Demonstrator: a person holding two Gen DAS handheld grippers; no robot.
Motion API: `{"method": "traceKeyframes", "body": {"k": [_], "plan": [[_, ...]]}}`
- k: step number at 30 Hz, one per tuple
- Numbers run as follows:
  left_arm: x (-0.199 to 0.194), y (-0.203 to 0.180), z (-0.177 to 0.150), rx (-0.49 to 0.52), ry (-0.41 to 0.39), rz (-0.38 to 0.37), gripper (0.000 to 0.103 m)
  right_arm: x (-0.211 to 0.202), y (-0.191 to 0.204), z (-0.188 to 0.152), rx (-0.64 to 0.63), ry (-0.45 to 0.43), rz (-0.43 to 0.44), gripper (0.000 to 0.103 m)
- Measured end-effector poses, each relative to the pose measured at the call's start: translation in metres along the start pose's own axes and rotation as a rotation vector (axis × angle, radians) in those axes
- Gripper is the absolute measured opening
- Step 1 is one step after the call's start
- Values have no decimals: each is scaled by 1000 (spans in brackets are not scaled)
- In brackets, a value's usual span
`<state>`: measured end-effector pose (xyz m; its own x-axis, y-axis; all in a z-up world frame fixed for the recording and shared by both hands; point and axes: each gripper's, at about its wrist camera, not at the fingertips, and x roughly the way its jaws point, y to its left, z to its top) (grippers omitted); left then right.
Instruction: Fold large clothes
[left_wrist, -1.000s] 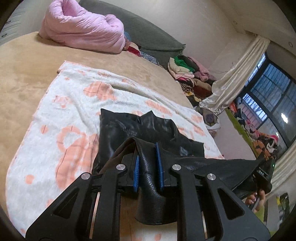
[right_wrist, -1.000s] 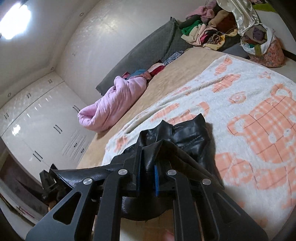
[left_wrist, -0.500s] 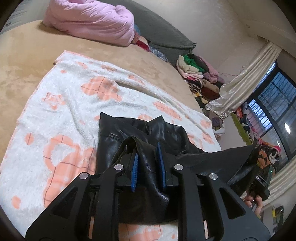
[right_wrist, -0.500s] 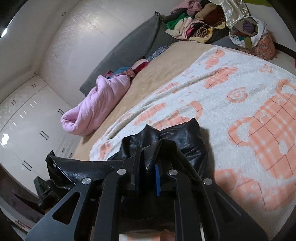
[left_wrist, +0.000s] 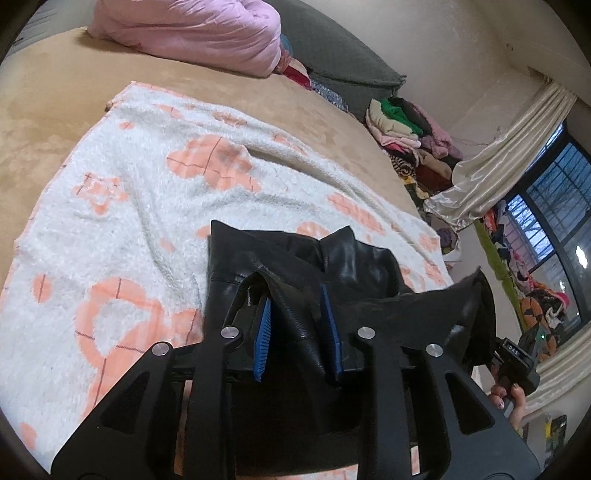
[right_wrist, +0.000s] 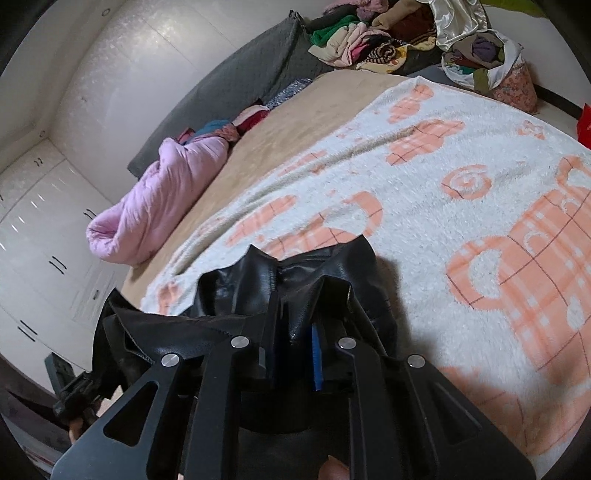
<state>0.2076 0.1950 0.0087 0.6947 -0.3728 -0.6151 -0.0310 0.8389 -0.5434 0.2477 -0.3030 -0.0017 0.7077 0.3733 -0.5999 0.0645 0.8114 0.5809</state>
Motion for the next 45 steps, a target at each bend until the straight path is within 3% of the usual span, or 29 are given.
{"method": "traceKeyframes", "body": {"k": [8, 10, 12, 14, 16, 21, 25, 29, 31, 36, 38, 39, 40, 41, 42, 44, 45], "plan": [[11, -1, -7, 23, 14, 25, 27, 14, -7, -7, -19, 14, -17, 22], [12, -2, -9, 27, 16, 26, 32, 14, -7, -7, -23, 11, -13, 28], [12, -5, -10, 41, 15, 25, 36, 12, -6, -8, -30, -8, -20, 53], [11, -8, -11, 50, 11, 20, 43, 7, -5, -7, -41, -39, -28, 59], [8, -12, -11, 61, -1, 25, 56, 3, -5, -7, -43, -61, -11, 64], [-9, -18, -8, 73, -64, 7, 65, -9, 1, -5, -89, -124, -6, 75], [-24, -27, -4, 141, -157, 85, 70, -13, 19, -5, -222, -163, -95, 79], [-6, -29, -6, 225, -135, 198, 72, 8, 34, -9, -389, -116, -240, 79], [15, -23, -9, 245, -76, 232, 73, 24, 40, -15, -486, -83, -306, 79], [51, -17, -16, 302, -12, 278, 72, 57, 36, -21, -555, -9, -349, 77], [56, -19, -20, 338, -10, 300, 64, 66, 34, -18, -557, 1, -348, 77], [58, -21, -21, 356, -11, 298, 46, 68, 34, -18, -556, 5, -343, 64], [57, -24, -22, 367, -22, 312, 35, 71, 34, -16, -554, 10, -337, 54], [55, -25, -22, 379, -33, 325, 27, 73, 34, -15, -555, 2, -354, 25], [51, -26, -21, 387, -48, 310, 13, 72, 33, -14, -550, -6, -356, 14], [37, -27, -14, 369, -85, 270, 7, 60, 33, -8, -504, -39, -324, 8], [24, -27, -6, 344, -112, 215, 7, 48, 33, 0, -460, -63, -289, 7]]}}
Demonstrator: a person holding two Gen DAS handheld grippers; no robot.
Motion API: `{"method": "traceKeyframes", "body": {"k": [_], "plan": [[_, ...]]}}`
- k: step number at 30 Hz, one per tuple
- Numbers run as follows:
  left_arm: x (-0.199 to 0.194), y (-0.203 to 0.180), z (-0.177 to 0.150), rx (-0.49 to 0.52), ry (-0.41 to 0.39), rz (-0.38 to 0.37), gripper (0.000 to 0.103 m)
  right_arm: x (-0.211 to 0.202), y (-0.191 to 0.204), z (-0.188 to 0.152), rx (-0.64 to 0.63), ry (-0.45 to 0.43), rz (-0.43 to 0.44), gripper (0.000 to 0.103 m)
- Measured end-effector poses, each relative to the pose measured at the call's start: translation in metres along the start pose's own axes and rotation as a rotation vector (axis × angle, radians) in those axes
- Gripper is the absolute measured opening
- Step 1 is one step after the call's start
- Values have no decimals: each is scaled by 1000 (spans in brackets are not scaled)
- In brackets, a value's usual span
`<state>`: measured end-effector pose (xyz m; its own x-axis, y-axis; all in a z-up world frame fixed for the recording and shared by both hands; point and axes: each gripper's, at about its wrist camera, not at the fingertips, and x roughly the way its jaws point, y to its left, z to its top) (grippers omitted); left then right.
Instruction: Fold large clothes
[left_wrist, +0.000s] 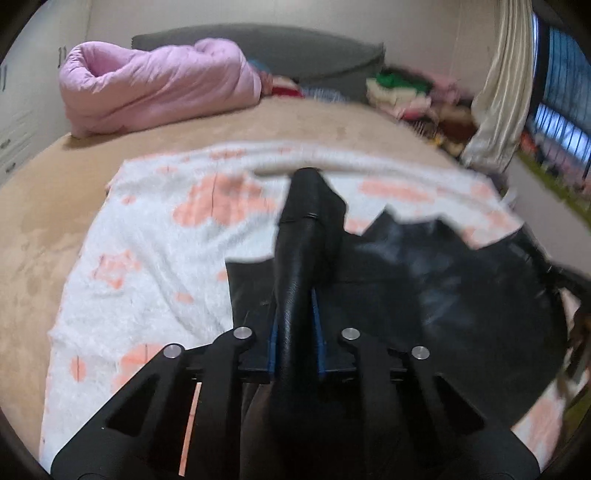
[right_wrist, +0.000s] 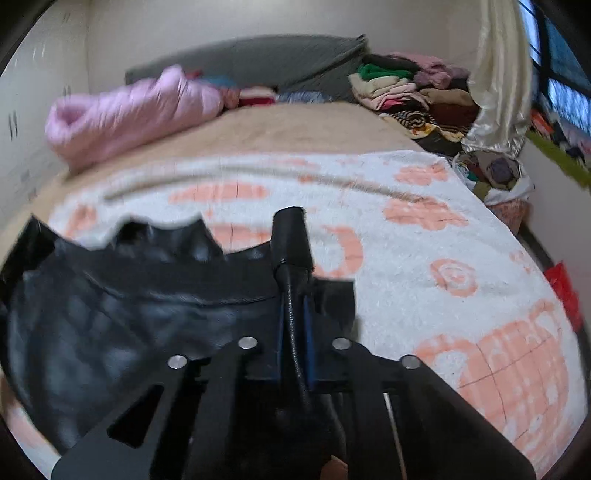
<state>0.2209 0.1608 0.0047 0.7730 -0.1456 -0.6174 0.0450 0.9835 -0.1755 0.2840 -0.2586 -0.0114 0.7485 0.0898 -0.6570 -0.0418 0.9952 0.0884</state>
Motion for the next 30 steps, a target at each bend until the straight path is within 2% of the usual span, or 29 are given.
{"method": "traceKeyframes", "body": {"k": [1, 3, 5, 7, 9, 13, 15, 19, 23, 26, 28, 30], "plan": [[-7, 4, 6, -29, -19, -47, 6, -8, -5, 5, 36, -19, 33, 7], [-14, 9, 17, -69, -42, -85, 6, -26, -22, 20, 141, -93, 121, 7], [-11, 8, 25, -47, -72, -50, 6, -28, -30, 28, 189, -132, 144, 7], [0, 5, 27, -28, -68, -25, 6, -15, -32, 30, 189, -135, 126, 7], [17, 4, 26, -19, -30, -1, 6, -1, -29, 27, 168, -107, 89, 7], [52, 9, 10, -11, 58, 44, 11, 42, -23, 10, 129, 11, -1, 8], [59, 18, 5, -48, 91, 37, 16, 56, -27, 5, 142, 52, -8, 14], [66, 29, -3, -109, 115, 16, 20, 68, -33, -2, 177, 99, 13, 17], [63, 22, -4, -68, 109, 52, 21, 69, -37, -5, 201, 116, 33, 19], [60, 21, -3, -70, 109, 71, 28, 66, -38, -7, 213, 118, 42, 22], [60, 22, -2, -69, 109, 93, 37, 65, -39, -8, 228, 131, 43, 26], [59, 23, -2, -75, 112, 98, 40, 63, -41, -8, 238, 135, 45, 34]]}}
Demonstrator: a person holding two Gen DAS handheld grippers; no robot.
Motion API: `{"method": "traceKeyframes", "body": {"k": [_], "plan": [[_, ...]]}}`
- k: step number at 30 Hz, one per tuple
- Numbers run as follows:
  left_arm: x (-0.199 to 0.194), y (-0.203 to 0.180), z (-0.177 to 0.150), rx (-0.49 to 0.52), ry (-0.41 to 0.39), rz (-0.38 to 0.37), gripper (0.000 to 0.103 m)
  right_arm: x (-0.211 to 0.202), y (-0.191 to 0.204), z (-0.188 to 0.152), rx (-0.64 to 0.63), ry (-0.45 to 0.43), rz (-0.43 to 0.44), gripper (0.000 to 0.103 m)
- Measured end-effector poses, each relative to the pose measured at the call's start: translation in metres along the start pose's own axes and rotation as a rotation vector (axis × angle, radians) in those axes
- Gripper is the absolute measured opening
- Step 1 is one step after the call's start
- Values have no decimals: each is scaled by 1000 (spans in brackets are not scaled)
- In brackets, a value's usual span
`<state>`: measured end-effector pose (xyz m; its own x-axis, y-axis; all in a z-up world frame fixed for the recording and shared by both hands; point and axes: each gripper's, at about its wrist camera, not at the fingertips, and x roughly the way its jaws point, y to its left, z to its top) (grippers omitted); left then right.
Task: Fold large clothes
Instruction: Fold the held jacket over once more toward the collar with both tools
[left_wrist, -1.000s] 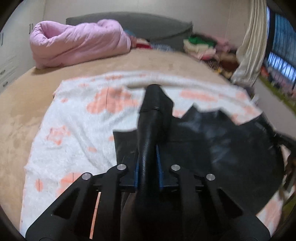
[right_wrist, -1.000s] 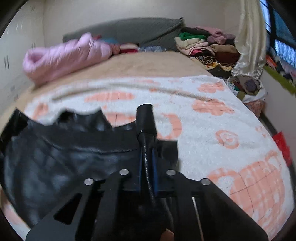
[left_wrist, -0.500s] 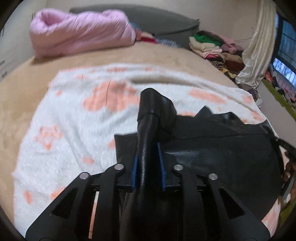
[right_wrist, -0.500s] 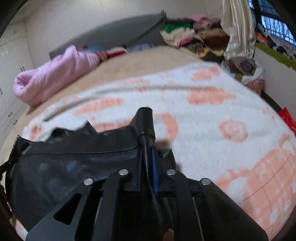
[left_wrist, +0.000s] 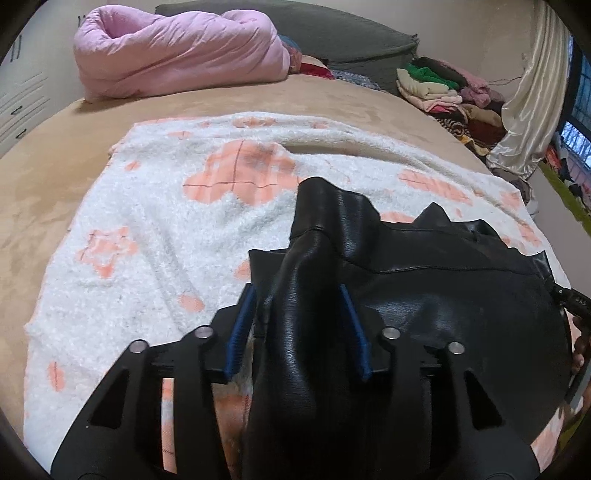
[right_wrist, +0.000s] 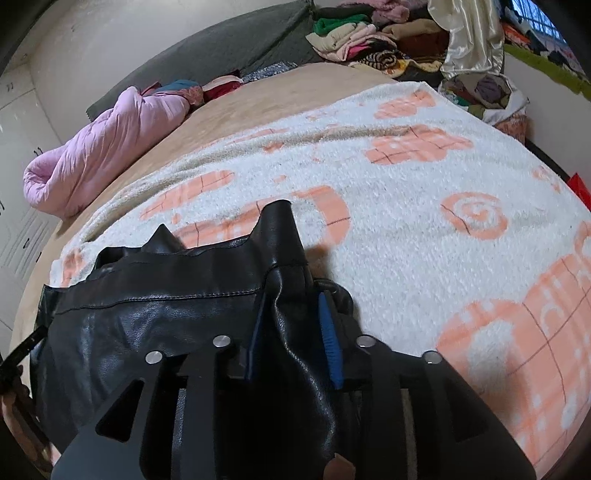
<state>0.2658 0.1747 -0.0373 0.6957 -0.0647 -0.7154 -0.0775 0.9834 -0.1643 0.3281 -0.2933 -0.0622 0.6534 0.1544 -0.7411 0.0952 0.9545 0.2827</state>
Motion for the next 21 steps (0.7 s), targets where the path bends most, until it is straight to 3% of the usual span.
{"method": "traceKeyframes", "body": {"k": [3, 9, 11, 15, 18, 21], "plan": [[-4, 1, 1, 0, 0, 7, 44, -3, -3, -1, 19, 16, -24, 56], [-8, -1, 1, 13, 4, 23, 61, -14, -20, -6, 97, 30, 7, 75], [-10, -2, 1, 9, 12, 17, 65, -21, -22, -9, 101, 27, 14, 77], [-21, 3, 0, -26, 6, -1, 84, -35, -24, -17, 115, 36, 57, 80], [-27, 11, -3, -59, 19, -21, 87, -43, -23, -28, 137, 73, 110, 82], [-24, 27, -16, -159, 87, -109, 90, -48, -22, -41, 147, 123, 142, 82]]}}
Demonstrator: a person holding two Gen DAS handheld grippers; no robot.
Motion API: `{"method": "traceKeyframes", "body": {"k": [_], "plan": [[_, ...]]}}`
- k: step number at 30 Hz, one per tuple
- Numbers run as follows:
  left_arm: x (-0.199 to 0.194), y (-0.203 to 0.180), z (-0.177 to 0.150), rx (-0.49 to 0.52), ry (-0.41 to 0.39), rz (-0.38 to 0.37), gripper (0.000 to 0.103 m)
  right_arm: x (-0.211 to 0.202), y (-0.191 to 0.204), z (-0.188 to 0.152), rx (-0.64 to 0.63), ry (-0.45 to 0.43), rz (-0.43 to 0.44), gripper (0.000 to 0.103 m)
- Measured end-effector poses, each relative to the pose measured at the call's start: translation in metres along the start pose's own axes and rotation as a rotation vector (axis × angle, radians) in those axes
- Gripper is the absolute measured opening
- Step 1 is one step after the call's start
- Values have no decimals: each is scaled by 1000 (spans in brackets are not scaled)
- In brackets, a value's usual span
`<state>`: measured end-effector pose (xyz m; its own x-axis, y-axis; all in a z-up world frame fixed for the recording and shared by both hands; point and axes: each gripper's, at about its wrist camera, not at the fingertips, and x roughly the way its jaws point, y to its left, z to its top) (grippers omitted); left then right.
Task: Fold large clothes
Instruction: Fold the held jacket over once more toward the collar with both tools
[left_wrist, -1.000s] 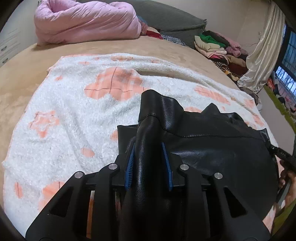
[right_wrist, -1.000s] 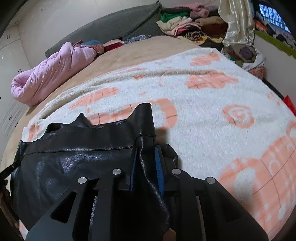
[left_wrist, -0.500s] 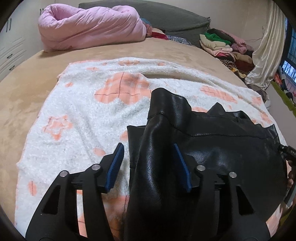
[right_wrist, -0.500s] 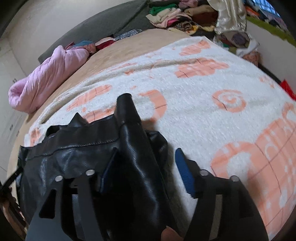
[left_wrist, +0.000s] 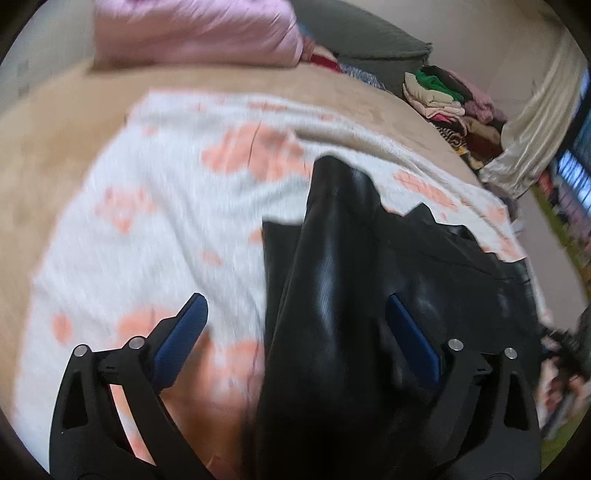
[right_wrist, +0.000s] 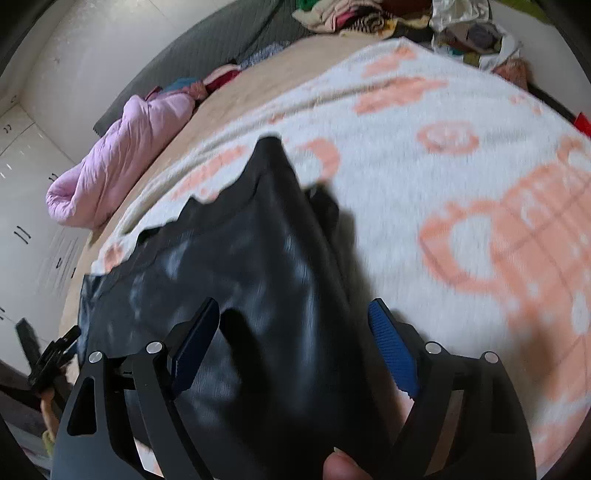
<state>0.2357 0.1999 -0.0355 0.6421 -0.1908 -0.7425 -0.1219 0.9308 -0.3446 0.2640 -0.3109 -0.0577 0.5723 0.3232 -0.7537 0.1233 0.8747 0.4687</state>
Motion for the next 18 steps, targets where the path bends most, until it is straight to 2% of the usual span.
{"method": "traceKeyframes", "body": {"k": [2, 3, 5, 6, 7, 8, 12, 15, 16, 18], "plan": [[5, 8, -9, -46, 46, -44, 90, -3, -3, -8, 27, 18, 21, 78], [8, 11, -14, -63, 68, -63, 90, -3, -5, -13, 42, 36, 48, 66], [9, 11, -24, -74, 77, -83, 90, -5, -6, -17, 39, 37, 56, 56], [7, 8, -29, -69, 74, -82, 88, -6, -5, -18, 23, 34, 43, 46], [6, 6, -29, -66, 72, -84, 70, -7, -5, -19, 16, 34, 36, 42], [4, 3, -31, -67, 73, -107, 62, -9, -7, -19, 19, 31, 35, 37], [-10, -18, -41, -7, 25, -25, 49, -7, -10, -15, 20, 30, 39, 35], [-20, -22, -48, -3, 20, -21, 48, -5, -10, -10, -5, 23, 19, 36], [-24, -22, -52, -3, 15, -22, 48, -3, -8, -8, -16, 21, 7, 37], [-28, -24, -56, 10, 4, -11, 48, 0, -7, -5, -42, 23, -26, 49]]}}
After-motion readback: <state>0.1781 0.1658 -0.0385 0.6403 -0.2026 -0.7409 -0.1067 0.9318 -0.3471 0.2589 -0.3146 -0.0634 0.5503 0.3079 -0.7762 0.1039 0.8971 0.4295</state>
